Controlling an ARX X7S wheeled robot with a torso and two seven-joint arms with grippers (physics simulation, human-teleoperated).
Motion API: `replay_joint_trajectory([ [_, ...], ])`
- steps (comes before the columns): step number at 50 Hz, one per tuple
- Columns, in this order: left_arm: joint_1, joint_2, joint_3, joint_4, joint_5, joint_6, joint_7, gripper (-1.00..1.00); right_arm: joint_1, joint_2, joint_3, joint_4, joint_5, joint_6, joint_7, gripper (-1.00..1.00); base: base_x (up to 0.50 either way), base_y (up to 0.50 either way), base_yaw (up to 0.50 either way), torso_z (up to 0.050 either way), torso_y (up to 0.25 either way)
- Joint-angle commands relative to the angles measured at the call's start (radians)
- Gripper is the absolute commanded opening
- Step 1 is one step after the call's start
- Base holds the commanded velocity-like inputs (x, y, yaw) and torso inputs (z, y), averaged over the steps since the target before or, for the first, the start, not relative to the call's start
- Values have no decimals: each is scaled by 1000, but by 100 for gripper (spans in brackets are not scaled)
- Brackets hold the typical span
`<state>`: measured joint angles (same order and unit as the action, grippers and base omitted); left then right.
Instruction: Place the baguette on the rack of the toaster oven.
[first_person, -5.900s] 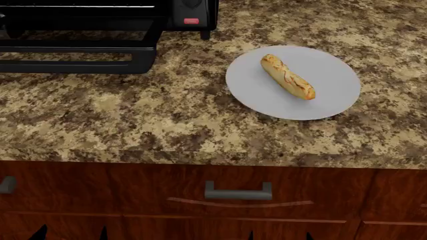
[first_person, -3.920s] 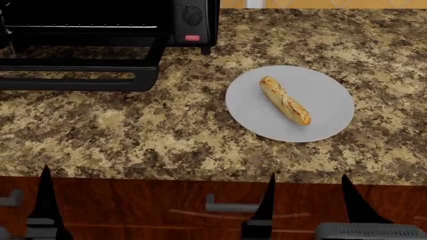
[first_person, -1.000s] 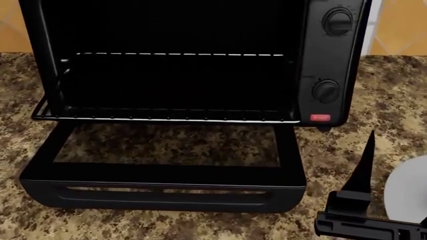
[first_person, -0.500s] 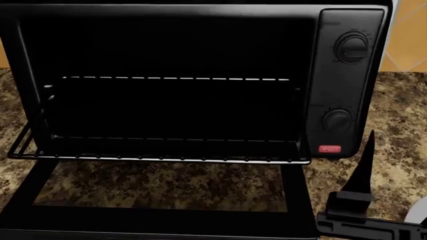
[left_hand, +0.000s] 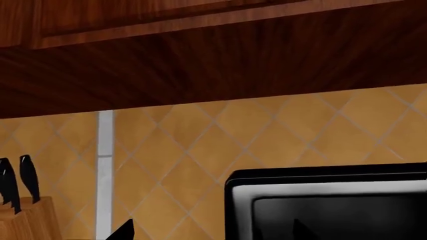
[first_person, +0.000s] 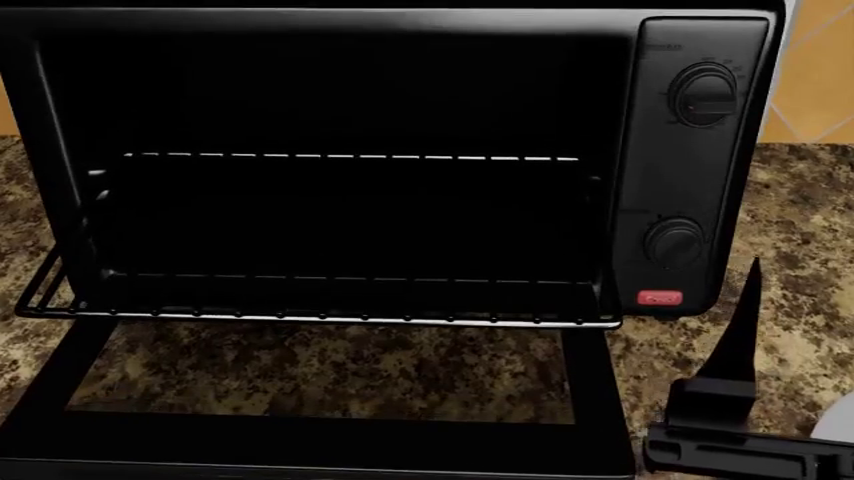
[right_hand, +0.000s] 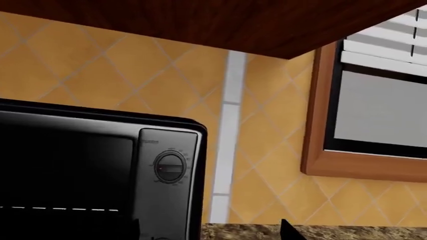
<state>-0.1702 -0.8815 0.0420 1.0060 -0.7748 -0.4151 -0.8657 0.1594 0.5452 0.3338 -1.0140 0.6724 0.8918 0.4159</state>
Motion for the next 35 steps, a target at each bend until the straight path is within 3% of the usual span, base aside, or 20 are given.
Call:
replay_joint_trajectory([
  [1, -39, 3, 9, -10, -36, -15, -31, 100, 49, 57, 73, -24, 138, 92, 64, 100, 0, 0, 0, 0, 0],
  [5, -80, -14, 34, -12, -84, -73, -56, 100, 40, 77, 74, -23, 156, 80, 82, 100, 0, 0, 0, 0, 0],
  [9, 4, 5, 9, -14, 12, 60, 23, 100, 17, 96, 81, -18, 162, 62, 87, 100, 0, 0, 0, 0, 0],
  [16, -11, 4, 41, -10, 35, 44, 22, 100, -30, 127, 109, 2, 165, 41, 71, 100, 0, 0, 0, 0, 0],
  [35, -51, -1, 74, -15, 29, 18, 14, 100, -55, 258, 213, 92, 308, 209, 107, 100, 0, 0, 0, 0, 0],
])
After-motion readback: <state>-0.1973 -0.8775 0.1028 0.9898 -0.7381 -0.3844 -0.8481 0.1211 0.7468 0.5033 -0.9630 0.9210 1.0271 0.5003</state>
